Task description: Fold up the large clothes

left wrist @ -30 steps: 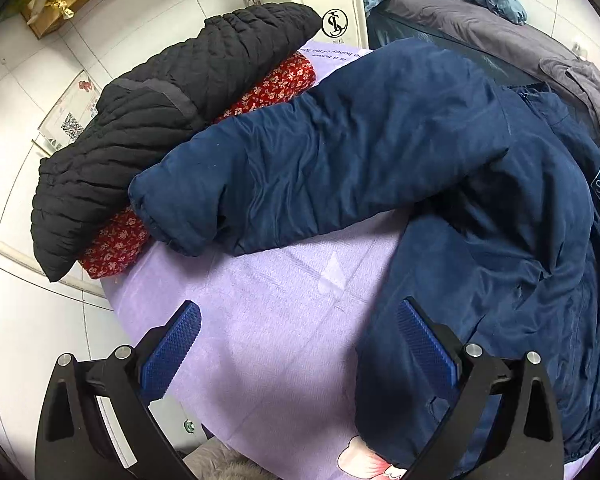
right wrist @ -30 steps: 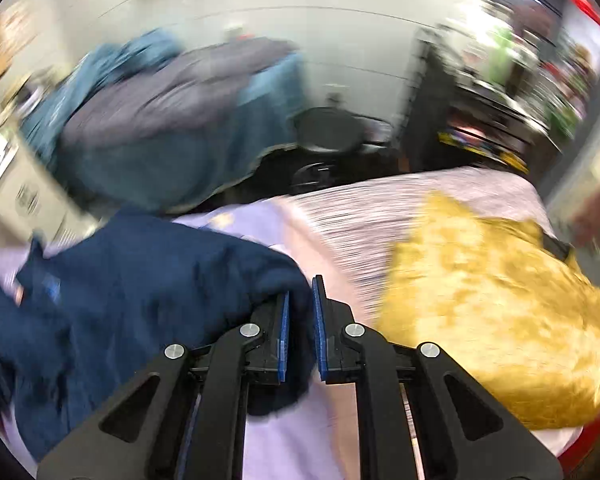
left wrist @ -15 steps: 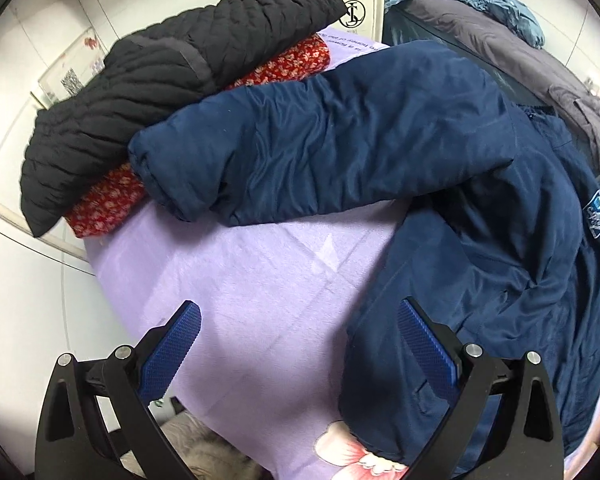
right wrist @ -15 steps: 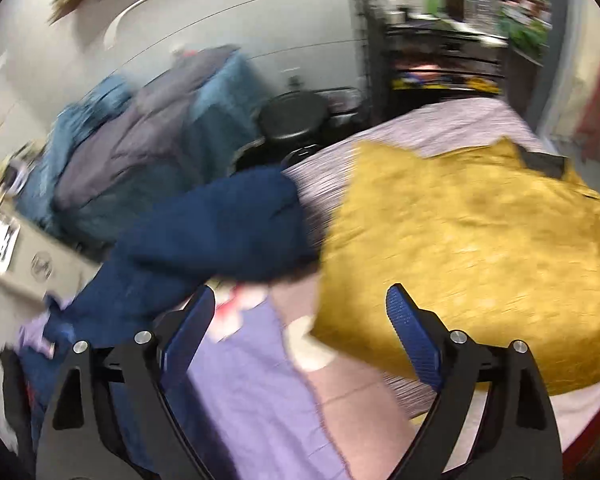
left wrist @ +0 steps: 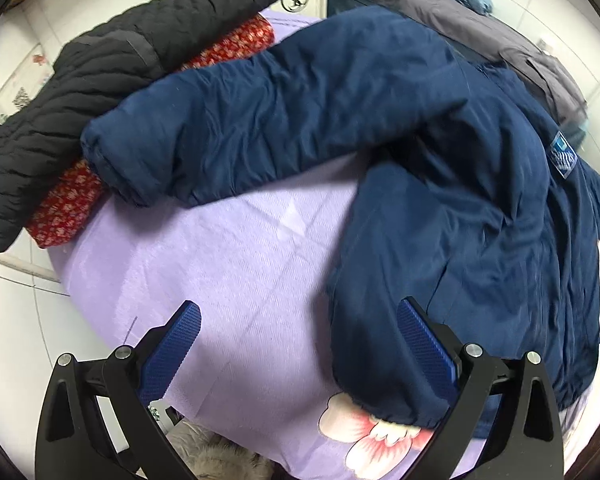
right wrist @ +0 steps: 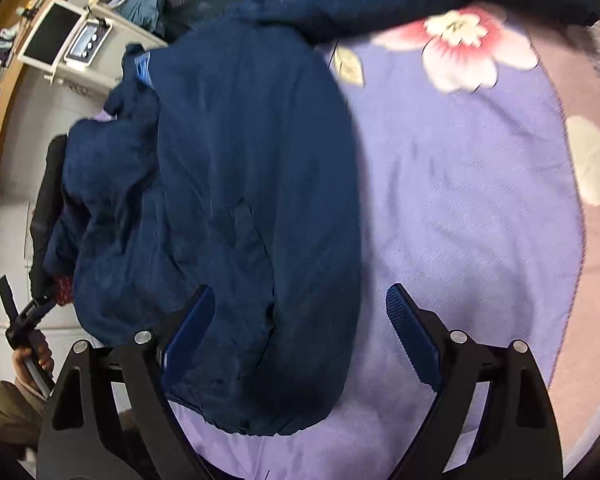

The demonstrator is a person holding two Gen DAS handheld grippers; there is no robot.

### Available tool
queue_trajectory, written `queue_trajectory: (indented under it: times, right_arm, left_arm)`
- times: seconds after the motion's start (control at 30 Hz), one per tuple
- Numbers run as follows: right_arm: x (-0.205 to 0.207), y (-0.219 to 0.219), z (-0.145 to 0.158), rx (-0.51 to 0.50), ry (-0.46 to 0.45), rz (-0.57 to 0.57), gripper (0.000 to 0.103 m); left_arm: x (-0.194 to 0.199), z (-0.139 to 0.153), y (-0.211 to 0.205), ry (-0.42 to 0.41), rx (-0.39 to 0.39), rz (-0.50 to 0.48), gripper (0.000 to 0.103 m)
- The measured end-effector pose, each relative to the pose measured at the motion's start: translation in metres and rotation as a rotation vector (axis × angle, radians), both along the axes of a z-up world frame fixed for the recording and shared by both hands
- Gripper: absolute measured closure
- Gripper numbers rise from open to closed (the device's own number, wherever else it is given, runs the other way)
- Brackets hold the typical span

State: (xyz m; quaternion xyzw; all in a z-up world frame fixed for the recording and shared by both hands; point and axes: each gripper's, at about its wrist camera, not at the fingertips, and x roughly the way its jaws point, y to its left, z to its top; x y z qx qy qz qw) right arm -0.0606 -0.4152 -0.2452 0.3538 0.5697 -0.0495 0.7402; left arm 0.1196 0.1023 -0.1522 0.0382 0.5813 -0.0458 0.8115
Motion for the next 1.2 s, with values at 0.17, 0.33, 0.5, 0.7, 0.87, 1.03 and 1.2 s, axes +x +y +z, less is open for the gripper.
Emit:
queue_trajectory:
  times: [0.17, 0.33, 0.5, 0.7, 0.87, 1.03, 1.2]
  right_arm:
    - [0.002, 0.027, -0.023, 0.000, 0.072, 0.085, 0.016]
    - [0.012, 0.048, -0.044, 0.009, 0.169, 0.163, 0.014]
    - [0.013, 0.062, -0.048, -0.065, 0.185, 0.198, 0.039]
    - [0.009, 0.071, -0.019, -0.052, 0.091, 0.194, 0.077]
    - [0.004, 0.064, 0.037, 0.051, -0.067, 0.136, 0.086]
    - [-0.004, 0.058, 0.112, 0.095, -0.209, 0.150, 0.088]
    - [-0.027, 0.052, 0.168, 0.070, -0.237, 0.208, 0.088]
  left_arm:
    - [0.000, -0.015, -0.005, -0.007, -0.057, -0.084, 0.006]
    - [0.012, -0.045, -0.040, 0.074, -0.130, -0.219, 0.006]
    - [0.014, -0.078, -0.081, 0.127, -0.026, -0.316, 0.006]
    - [0.016, -0.079, -0.090, 0.152, -0.058, -0.312, 0.027]
    - [0.013, -0.045, -0.096, 0.108, -0.034, -0.346, 0.081]
    - [0.006, 0.020, -0.092, 0.048, -0.182, -0.370, 0.087]
    - [-0.017, 0.080, -0.074, -0.016, -0.263, -0.384, 0.088]
